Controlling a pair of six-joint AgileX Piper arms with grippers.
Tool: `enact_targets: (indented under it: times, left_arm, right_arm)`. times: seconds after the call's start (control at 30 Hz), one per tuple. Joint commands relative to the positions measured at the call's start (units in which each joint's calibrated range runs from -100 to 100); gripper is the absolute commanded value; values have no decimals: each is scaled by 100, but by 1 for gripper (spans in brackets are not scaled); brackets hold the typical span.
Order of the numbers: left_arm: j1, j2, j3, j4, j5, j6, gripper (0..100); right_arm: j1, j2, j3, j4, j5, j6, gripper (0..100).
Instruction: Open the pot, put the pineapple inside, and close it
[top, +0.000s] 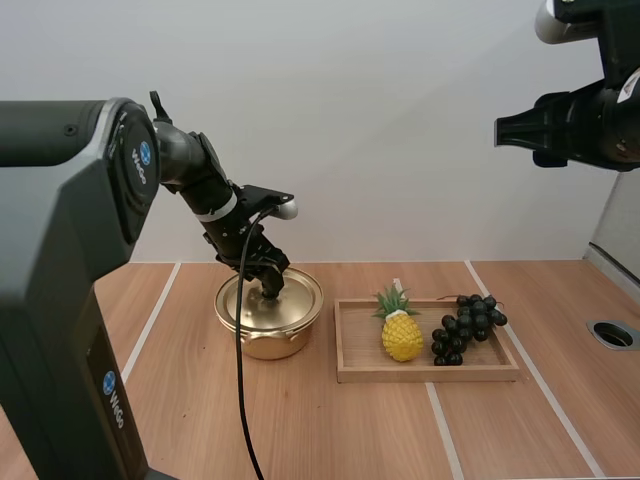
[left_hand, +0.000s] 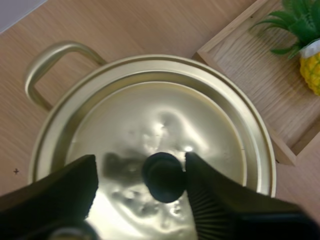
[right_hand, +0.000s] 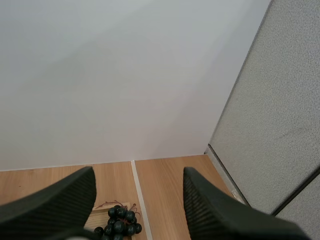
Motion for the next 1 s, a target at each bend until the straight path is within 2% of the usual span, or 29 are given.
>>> enact_targets:
  times: [0.0,0.3,0.57,0.77,0.87,0.97]
  left_arm:
    - [-13,-1,-59,19,-167,-120,0]
    - [-13,-93,-137,-80,421,-85,0]
    - [-13,-822,-1073,-394,1201,-217,0]
    - [-6,-1566,-2292,-582,1201,-710,0]
    - [-6,-2004,-2861,-582,1201,-831,0]
    - [-6,-2469,-3470,-582,1157,-1006,0]
  right_arm:
    - [-17,-61,-44,12,82,-32,86]
    - [-17,-61,-44,12,82,-32,86]
    - [-17,-49,-44,171,139,-187,86]
    - [-17,15,-44,1561,133,-1179,86]
    - [-17,225,-44,2195,192,-1718,100]
    - [-17,484,-44,2665,294,-2108,100]
